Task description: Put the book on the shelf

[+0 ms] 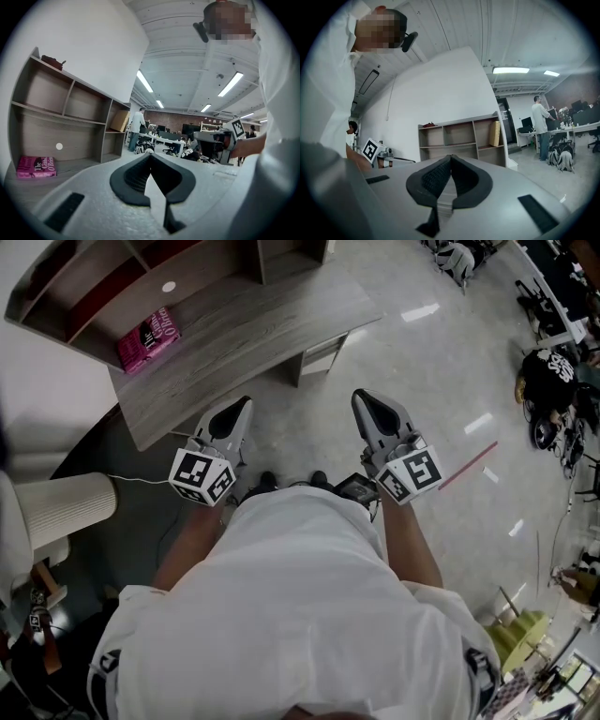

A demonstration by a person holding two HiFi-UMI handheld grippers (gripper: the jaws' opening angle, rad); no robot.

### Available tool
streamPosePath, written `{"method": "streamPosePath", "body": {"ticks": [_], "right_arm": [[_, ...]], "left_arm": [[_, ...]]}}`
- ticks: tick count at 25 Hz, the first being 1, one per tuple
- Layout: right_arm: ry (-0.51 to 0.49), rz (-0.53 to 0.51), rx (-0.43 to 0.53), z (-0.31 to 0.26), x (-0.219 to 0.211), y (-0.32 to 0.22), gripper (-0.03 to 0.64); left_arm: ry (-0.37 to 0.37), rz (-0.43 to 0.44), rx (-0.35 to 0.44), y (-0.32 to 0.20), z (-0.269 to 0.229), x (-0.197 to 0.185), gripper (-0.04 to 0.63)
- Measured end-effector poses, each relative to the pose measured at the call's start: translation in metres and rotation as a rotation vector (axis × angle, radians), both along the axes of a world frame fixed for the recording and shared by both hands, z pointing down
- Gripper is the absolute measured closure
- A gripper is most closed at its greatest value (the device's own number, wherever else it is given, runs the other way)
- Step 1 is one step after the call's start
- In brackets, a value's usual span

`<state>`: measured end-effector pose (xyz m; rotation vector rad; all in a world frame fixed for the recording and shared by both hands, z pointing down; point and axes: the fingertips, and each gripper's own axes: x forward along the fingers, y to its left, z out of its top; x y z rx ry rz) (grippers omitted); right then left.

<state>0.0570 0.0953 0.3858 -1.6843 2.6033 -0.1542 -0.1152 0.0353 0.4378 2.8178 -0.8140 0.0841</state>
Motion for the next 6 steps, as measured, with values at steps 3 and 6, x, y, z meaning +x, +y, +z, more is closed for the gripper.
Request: {"method": "streamPosePath", "body": {"ticks": [3, 6], "right_arm": [[0.003, 0.015, 0.001, -0.002, 0.006, 0.002, 0.601], [-0.009, 0.039, -0.005, -0.003, 0.012, 0.003, 0.601]], "left_arm": [[0.001, -0.013, -0.002, 0.000, -0.002, 0.004, 0.583], [0.006, -0.029, -0.012, -0.001, -0.004, 0.005, 0.583]]}}
